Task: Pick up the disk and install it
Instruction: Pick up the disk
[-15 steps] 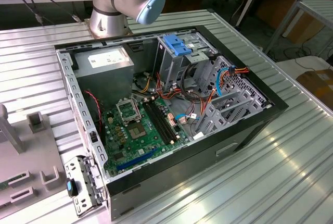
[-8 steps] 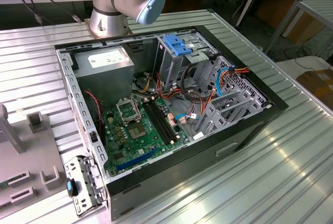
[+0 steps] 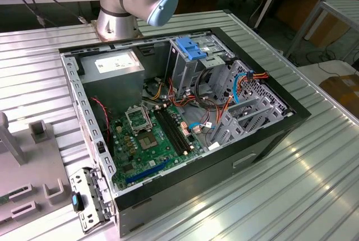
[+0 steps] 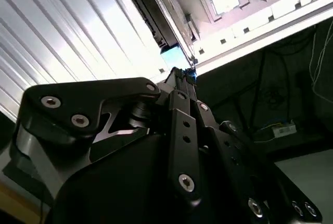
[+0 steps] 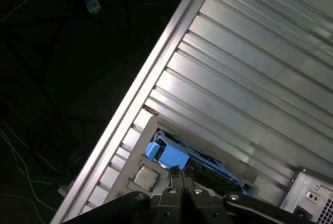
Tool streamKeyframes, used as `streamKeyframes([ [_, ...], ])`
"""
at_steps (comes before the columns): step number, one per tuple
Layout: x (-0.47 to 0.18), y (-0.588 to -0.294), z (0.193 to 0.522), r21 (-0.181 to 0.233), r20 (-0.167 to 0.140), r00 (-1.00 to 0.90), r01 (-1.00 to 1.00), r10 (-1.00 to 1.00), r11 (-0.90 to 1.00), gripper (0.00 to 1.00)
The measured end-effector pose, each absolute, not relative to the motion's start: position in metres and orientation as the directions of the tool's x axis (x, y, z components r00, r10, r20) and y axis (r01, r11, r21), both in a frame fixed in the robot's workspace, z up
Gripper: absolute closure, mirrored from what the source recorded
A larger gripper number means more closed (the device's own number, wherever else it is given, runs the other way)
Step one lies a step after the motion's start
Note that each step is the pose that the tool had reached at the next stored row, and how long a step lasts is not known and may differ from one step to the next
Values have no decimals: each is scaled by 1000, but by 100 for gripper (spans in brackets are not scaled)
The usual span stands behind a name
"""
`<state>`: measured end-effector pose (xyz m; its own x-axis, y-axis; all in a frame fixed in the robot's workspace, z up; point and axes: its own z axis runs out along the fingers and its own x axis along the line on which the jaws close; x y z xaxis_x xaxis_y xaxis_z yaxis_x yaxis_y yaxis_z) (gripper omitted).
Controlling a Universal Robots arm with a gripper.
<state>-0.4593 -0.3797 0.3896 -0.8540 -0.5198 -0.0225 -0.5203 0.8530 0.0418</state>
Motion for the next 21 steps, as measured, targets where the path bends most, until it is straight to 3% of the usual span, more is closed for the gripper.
streamKeyframes([
  [7,-459,-380,389,41,-22,-660,-751,-751,659,89],
  [21,-459,-380,386,29,-22,-264,-964,-964,263,89],
])
